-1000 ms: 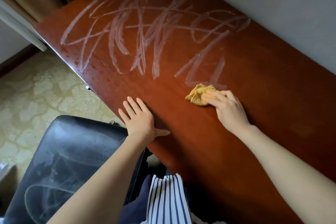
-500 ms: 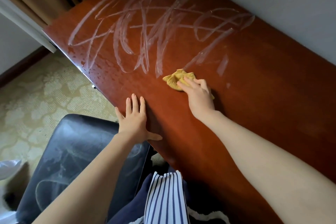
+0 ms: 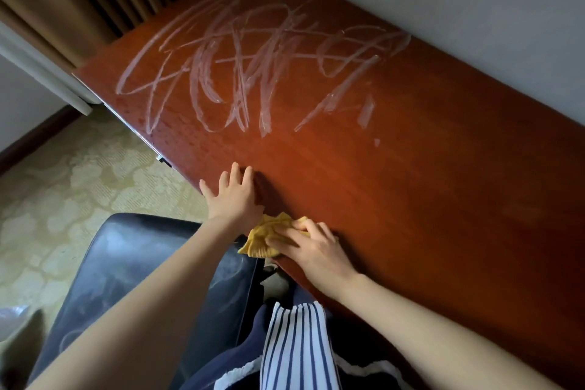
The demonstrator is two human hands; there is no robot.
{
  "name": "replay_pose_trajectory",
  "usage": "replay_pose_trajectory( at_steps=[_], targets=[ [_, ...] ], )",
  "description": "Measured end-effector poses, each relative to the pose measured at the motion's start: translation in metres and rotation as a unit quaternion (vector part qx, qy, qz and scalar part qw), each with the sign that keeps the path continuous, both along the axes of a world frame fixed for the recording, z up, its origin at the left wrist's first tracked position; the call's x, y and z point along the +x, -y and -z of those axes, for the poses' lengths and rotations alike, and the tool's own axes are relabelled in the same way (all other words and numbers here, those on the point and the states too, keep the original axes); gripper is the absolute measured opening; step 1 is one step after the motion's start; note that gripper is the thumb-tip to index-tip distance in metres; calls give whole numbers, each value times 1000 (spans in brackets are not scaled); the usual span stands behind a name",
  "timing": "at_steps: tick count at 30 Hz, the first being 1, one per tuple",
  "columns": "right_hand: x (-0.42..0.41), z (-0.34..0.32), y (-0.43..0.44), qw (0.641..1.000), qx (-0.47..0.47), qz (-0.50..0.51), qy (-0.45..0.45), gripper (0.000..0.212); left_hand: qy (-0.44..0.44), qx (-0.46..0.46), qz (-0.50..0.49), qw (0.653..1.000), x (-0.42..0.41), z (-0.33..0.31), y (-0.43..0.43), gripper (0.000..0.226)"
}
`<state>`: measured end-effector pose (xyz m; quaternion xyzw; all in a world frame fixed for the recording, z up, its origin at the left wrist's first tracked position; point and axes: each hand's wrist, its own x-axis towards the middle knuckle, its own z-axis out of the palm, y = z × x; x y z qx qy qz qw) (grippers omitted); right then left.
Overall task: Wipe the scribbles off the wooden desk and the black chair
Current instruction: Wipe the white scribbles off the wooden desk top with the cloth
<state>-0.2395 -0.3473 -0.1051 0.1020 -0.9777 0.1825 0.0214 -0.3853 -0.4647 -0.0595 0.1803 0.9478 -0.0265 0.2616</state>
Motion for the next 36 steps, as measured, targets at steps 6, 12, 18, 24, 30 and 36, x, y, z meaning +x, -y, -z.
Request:
replay_pose_trajectory(
  at_steps=[6,12,18,24,30,36],
  targets=[
    [37,5,-44,989,145,11,-1,65,27,35,22,999,23,9,-36,118],
    [25,0,-120,965,224,129,40,68,-12,16,164,986,14,6,-72,119],
    [-25,-14,-183,933,244,230,129,76,-33,-20,227,973,1,6,-92,114],
    [-98,-22,-224,910,218,315,157,74,-4,-14,219,976,-3,16,-95,111],
    [-166,-30,-236,908,149,343,188,66,28,6,205,978,-8,17,-94,109],
    [-172,-30,-203,918,106,329,195,40,68,27,186,980,-7,20,-90,117]
  ],
)
